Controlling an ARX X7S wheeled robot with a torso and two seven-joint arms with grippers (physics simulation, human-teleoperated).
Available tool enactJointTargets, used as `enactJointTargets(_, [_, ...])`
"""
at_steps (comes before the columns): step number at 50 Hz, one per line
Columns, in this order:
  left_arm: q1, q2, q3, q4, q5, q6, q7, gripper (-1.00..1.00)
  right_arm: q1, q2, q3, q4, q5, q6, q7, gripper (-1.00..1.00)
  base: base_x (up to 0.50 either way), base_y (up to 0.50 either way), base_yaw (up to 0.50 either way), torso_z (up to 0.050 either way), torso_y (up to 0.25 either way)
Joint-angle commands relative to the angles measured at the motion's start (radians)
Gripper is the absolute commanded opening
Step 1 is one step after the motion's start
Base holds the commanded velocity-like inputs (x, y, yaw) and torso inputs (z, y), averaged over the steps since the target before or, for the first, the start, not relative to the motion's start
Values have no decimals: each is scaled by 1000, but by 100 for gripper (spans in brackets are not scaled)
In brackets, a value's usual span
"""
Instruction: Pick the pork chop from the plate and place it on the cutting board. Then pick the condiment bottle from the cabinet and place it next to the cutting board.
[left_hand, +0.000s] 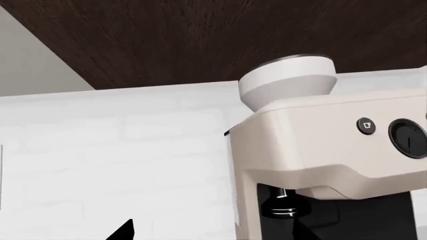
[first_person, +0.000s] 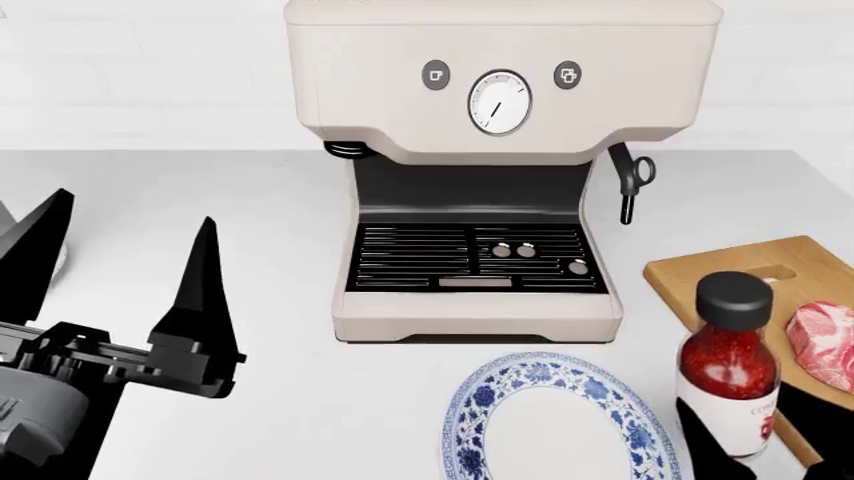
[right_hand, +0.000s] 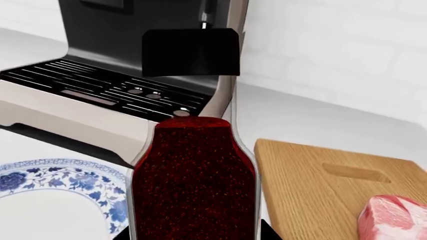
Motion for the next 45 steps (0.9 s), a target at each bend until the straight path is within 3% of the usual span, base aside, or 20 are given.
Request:
enactJointTargets(1, [5,-2,2,-2,1,7,0,100,-9,-7,-14,0,-41,-20,-18,-100,0,0,0,0,0])
enactJointTargets(23, [6,-10,2,-2,-5,12,-6,100,-12,-8,-27,12,-61,-27,-17,-100,0,0,0,0,0])
enactJointTargets(24, [7,-10,2,-3,-4,12,-6,100,-11,-8,-26,14,-58,-25,-15,100,0,0,0,0,0])
enactJointTargets(45, [11,-14,8,-11,3,25,-6,100,1,-7,-13,20,-58,-34,-13,100,0,0,0,0,0])
